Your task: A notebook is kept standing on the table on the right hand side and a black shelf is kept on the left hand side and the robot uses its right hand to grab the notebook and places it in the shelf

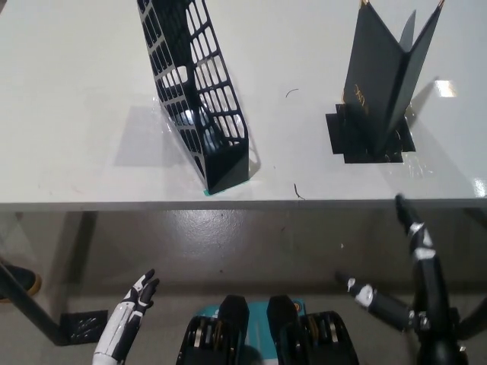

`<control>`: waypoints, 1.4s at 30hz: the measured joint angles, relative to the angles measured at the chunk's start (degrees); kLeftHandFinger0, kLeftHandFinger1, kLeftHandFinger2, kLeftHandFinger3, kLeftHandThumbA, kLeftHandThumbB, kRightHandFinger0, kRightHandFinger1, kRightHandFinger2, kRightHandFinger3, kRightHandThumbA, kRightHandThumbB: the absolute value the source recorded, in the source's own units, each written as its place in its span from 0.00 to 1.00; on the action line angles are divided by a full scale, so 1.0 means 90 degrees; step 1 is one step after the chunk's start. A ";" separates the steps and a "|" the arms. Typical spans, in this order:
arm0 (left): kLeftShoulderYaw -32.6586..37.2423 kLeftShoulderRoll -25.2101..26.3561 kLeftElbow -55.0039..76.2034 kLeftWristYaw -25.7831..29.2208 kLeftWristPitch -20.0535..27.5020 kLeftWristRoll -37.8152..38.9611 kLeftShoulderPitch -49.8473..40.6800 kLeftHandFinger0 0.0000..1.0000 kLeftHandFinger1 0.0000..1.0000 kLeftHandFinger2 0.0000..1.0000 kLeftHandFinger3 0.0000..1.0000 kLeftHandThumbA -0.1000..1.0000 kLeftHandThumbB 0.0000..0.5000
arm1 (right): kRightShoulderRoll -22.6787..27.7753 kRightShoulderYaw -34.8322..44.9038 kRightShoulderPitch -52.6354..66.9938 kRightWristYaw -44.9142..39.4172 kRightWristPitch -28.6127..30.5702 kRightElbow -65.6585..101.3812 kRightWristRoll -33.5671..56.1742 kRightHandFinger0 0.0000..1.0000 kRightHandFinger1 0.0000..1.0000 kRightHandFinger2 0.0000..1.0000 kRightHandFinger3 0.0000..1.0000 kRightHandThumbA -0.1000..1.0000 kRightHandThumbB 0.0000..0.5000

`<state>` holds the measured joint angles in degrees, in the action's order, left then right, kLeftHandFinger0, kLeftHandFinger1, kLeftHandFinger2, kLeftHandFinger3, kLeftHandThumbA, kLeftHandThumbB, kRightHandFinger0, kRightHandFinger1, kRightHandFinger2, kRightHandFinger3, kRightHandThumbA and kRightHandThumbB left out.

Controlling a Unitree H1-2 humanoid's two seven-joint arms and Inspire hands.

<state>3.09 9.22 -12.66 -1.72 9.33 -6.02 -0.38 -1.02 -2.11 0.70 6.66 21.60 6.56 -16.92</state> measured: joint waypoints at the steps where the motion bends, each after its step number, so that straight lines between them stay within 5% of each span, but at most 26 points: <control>1: 0.0000 -0.0001 -0.0006 0.0000 0.0011 -0.0006 -0.0002 1.00 1.00 1.00 1.00 1.00 0.19 | 0.0000 0.0070 -0.0131 0.0031 -0.0016 0.0041 -0.0041 1.00 1.00 1.00 1.00 1.00 0.66; 9: -0.0011 -0.0004 -0.0067 -0.0003 0.0107 -0.0021 -0.0037 1.00 1.00 1.00 1.00 1.00 0.16 | 0.0016 0.0653 -0.1499 0.0384 -0.0464 -0.0366 -0.0341 1.00 1.00 1.00 1.00 1.00 0.86; 30: -0.0029 -0.0023 -0.0084 -0.0032 0.0231 0.0005 -0.0186 1.00 1.00 1.00 1.00 1.00 0.13 | 0.0302 0.1398 -0.3890 0.1600 -0.0804 -0.4231 -0.0336 1.00 1.00 1.00 1.00 1.00 0.76; 42: -0.0021 -0.0025 -0.0171 -0.0036 0.0410 -0.0005 -0.0228 1.00 1.00 1.00 1.00 1.00 0.16 | 0.0324 0.1638 -0.5478 0.1805 -0.0908 -0.6431 0.0347 1.00 1.00 1.00 1.00 1.00 0.84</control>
<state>2.90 9.00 -14.20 -2.04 13.02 -6.06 -2.44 1.90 12.63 -48.61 22.90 13.42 -51.32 -13.79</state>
